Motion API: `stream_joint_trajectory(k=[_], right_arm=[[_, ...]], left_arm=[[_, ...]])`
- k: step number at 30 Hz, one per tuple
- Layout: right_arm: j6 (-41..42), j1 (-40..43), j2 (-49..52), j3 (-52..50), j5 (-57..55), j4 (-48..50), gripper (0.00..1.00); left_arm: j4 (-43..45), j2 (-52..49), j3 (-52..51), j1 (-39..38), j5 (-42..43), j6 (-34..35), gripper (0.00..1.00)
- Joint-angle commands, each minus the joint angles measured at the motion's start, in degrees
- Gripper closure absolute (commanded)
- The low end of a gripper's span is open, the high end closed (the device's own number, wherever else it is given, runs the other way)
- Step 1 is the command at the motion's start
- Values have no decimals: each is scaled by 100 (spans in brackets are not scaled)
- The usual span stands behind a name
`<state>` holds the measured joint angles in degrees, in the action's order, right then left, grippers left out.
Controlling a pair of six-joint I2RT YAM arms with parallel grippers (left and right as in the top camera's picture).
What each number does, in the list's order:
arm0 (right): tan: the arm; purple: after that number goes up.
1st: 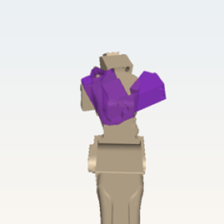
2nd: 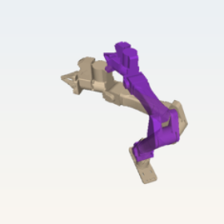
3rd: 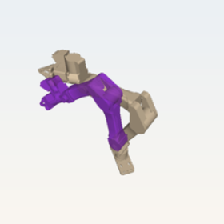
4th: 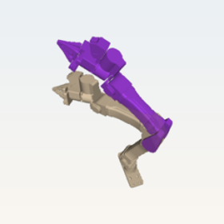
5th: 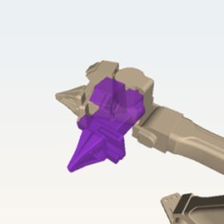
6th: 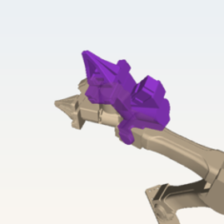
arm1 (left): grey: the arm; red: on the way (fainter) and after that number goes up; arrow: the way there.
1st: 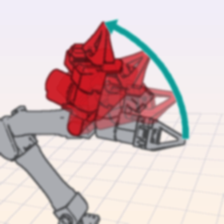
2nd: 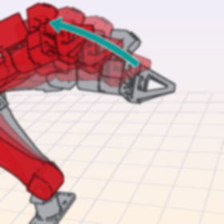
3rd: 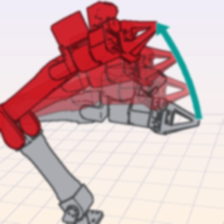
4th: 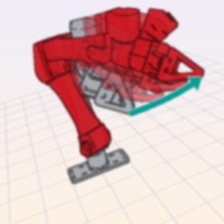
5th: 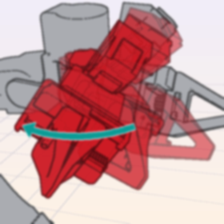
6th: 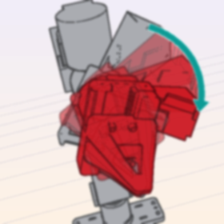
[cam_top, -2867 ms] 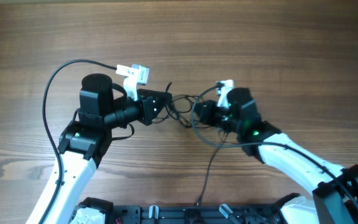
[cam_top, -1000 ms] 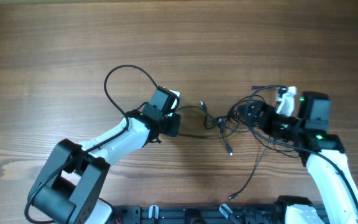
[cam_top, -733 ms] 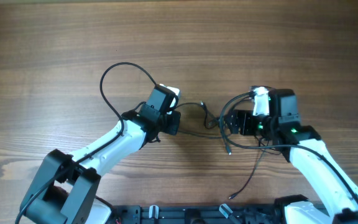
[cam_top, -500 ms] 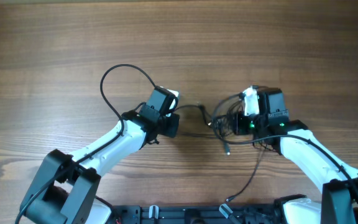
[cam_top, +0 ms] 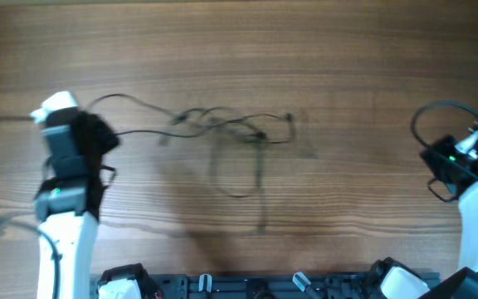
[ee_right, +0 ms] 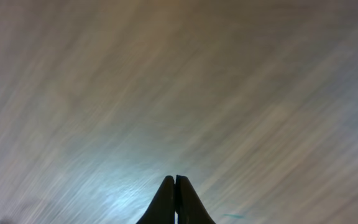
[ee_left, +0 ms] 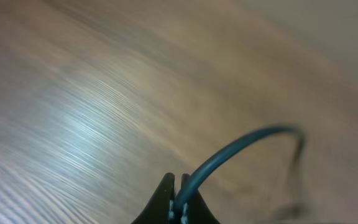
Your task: Untangle cables
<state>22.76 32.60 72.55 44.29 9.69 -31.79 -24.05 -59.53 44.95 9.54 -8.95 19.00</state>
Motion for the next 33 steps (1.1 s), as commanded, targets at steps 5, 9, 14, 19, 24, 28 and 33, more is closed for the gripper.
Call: stream_joint_trajectory(k=[5,9,14,19,24,28,33], right_arm=[[-1381,-319,-68,74,3458,295,57],[-1185,-1580,-68,74,3386,529,33],[-575,-2710,-68,70,3545,903,20],[-372,-3453,-61,-175,4212,1884,9],[-63,-4391,232,-264,4441,2640,9],[387,-5246,614,-264,4148,3377,8],[1928,-5941,1392,-264,4009,5250,8]], left_arm=[[984,70,28,1211,4918,595,96],[2092,70,28,-240,6168,369,96],[4811,72,31,-2284,6655,398,96],[5331,107,31,-2302,6592,761,96],[5589,225,35,-2238,6454,894,96],[5604,227,35,-2238,6439,914,96],[5600,225,35,-2238,6411,911,96]])
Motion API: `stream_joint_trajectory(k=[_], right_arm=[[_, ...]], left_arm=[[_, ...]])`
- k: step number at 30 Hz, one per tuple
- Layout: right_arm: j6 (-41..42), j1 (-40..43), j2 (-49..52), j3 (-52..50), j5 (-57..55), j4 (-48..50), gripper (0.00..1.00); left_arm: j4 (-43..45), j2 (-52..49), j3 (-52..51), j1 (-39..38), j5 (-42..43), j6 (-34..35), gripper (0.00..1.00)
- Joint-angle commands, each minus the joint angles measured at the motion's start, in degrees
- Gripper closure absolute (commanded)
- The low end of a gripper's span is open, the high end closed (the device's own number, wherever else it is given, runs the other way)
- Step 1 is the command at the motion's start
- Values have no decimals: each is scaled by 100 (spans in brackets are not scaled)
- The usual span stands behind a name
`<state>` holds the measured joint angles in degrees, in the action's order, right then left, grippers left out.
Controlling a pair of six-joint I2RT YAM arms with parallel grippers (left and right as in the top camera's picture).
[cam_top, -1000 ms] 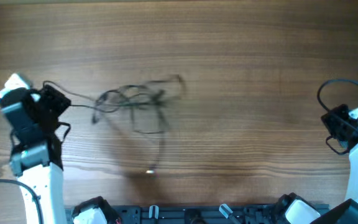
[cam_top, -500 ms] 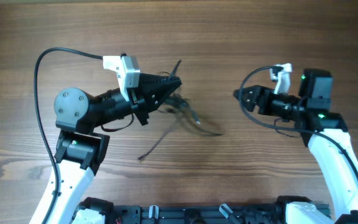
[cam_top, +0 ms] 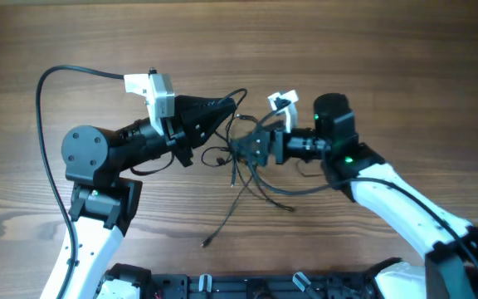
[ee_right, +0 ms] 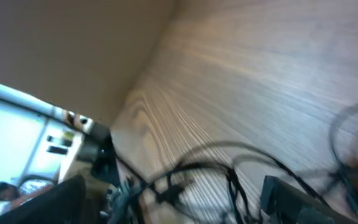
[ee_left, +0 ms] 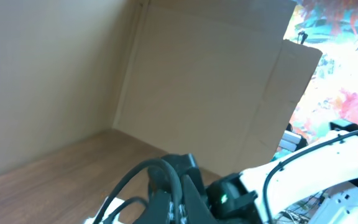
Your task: Untangle cables
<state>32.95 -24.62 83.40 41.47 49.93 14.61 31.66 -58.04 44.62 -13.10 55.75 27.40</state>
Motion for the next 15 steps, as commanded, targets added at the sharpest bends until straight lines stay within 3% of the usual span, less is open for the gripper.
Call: stream_joint_trajectory(k=[1,3,6,9,11,15], right_arm=[[979,-313,389,17,-50,863,8],[1235,-568,592,17,-612,933,8],[1670,-763,1049,17,-1891,181,8],[2385,-450,1303,20,-3381,-874,14],[2476,63,1296,20,-3744,-1539,15],[1578,1707,1130,20,-3707,-2420,14]], left_arm=[[28,76,68,26,-129,72,96],[33,79,68,26,-396,74,96],[175,81,68,26,-463,328,96],[529,225,68,177,-413,780,96],[632,540,68,549,-310,955,96],[302,1165,68,1845,-114,1110,96]])
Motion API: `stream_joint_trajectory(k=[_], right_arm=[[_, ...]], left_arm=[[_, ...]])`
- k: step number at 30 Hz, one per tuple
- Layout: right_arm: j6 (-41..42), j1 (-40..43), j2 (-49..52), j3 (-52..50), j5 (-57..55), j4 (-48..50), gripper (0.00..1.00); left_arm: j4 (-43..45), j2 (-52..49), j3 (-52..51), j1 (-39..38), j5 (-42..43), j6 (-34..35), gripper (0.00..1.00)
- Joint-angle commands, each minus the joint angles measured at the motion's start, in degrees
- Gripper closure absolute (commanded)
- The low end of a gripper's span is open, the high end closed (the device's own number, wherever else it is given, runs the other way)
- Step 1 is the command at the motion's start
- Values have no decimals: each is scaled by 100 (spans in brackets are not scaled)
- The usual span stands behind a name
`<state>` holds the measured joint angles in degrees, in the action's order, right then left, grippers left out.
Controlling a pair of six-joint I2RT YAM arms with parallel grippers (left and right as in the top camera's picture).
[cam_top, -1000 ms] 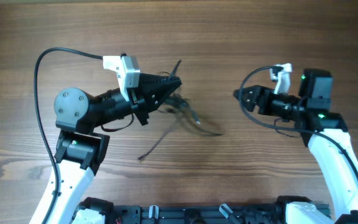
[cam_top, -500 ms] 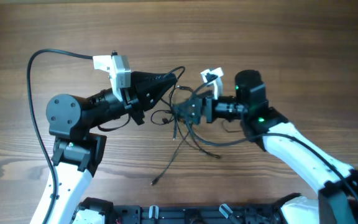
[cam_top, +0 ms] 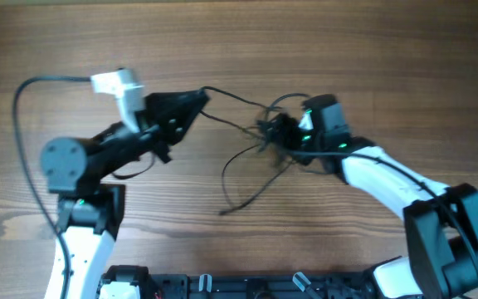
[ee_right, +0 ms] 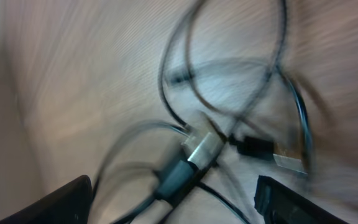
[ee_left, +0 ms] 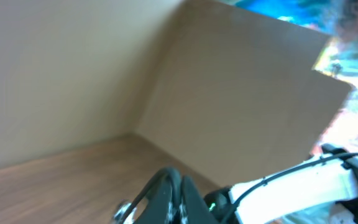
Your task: Untangle cables
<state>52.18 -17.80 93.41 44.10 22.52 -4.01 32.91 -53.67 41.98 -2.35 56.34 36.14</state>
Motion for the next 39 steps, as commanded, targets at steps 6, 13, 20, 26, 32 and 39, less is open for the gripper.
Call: stream_joint_trajectory(k=[6,13,20,26,32,39], right_arm=[[-1596,3158,-310,-243,-767,-1381,13],[-3263,3344,-459,-188,837,-1189,0],[-3014,3342,-2428,-37,472,-1379,0],[-3418,3342,-3565,-39,146,-2350,0],[-3416,3342,-3447,-61,476,-3025,0],[-3362,3340,-3359,-61,822,-2448,0]], left_arm=[[-114,743,330,2723,-170,1091,96],[-2334,219,330,2186,-181,1058,85],[-2929,-1746,330,-203,-2251,951,64],[-2485,-3261,332,-1812,-4894,-2879,31],[-595,-4909,332,-2063,-5130,-4044,30],[577,-6166,501,-2245,-4739,-3847,36]])
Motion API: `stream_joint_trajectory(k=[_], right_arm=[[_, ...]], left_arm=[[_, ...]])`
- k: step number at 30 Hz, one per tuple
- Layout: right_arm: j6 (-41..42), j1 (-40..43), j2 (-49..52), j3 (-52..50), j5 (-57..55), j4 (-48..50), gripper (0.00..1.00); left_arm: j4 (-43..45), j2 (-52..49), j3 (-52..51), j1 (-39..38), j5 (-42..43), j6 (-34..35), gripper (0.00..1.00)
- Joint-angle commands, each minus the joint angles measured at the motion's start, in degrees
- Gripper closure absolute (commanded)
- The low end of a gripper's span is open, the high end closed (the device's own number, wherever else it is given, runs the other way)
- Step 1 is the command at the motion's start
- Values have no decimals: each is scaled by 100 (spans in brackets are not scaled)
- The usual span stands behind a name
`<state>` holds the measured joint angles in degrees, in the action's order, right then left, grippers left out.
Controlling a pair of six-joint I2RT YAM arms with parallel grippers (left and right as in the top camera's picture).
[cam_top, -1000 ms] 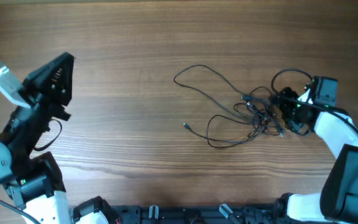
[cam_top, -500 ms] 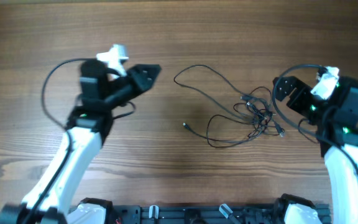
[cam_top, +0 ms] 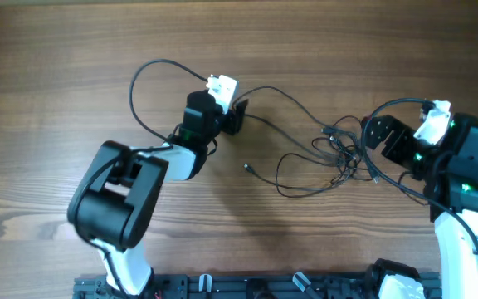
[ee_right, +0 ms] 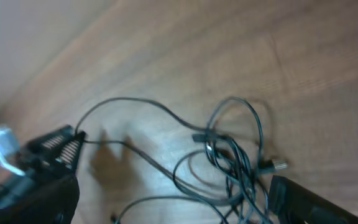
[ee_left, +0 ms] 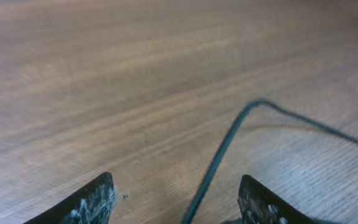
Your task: Untangle cables
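Observation:
The thin dark cables lie on the wooden table, bunched in a tangle [cam_top: 343,152] [ee_right: 235,155] at the right of centre. One strand [cam_top: 285,124] [ee_left: 229,140] runs left from it to my left gripper [cam_top: 239,116] [ee_left: 179,202]. That gripper is open and low over the table, the strand passing loose between its fingers [ee_left: 95,199]. A loose plug end [cam_top: 247,168] lies in front of it. My right gripper [cam_top: 373,135] [ee_right: 173,202] is open just right of the tangle and holds nothing.
The table [cam_top: 73,50] is plain brown wood. The arms' own camera cables loop above each wrist, the left loop [cam_top: 143,79] and the right loop [cam_top: 388,108]. A dark rail [cam_top: 247,286] runs along the near edge.
My left gripper was shut on a strand, held up left of centre; now it is open, low and nearer the centre. The right arm has drawn back right, and the tangle lies farther right.
At first my left gripper was shut on a strand at the far left and the right was shut, empty, at the far right. Then both were at the centre, the right open at the knot. Now both are open and the cables rest on the table.

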<state>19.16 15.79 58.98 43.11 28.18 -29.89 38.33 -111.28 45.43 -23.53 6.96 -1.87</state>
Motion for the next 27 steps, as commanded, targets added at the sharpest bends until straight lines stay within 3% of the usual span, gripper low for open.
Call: stream_joint_trajectory(k=[1,2,4,7,10,14,18,20,22,23,24,25,27], right_arm=[[63,-20,149,37,341,236,0],[76,-22,225,37,481,330,0],[81,-133,483,37,859,424,0],[81,-640,839,37,520,323,0],[76,-1193,955,37,-181,317,0],[385,-1504,955,37,-208,310,0],[634,-1617,1056,24,-133,234,2],[579,-1773,1156,-20,-76,269,16],[214,-2061,1338,-76,-76,369,40],[186,-2192,1449,-81,-79,459,65],[181,-2291,1578,-81,-79,632,75],[179,-2378,1762,-81,-76,979,80],[-105,-2492,2140,-81,-74,1799,66]], left_arm=[[35,-509,164,-151,197,-46,37],[31,-601,175,-149,195,-46,43],[63,-616,184,-103,116,55,96],[79,7,208,162,-44,975,96],[-634,1244,208,271,304,1008,96],[-2546,3178,208,267,411,1008,96],[-3003,4350,208,267,656,1010,96],[-3008,4505,208,267,660,1010,96],[-3060,4513,208,267,933,1012,96],[-3073,4513,208,267,1054,1012,96],[-3067,4513,208,267,1145,1012,96],[-3069,4513,208,267,1174,1038,96],[-3073,4513,208,267,1176,1233,96]])
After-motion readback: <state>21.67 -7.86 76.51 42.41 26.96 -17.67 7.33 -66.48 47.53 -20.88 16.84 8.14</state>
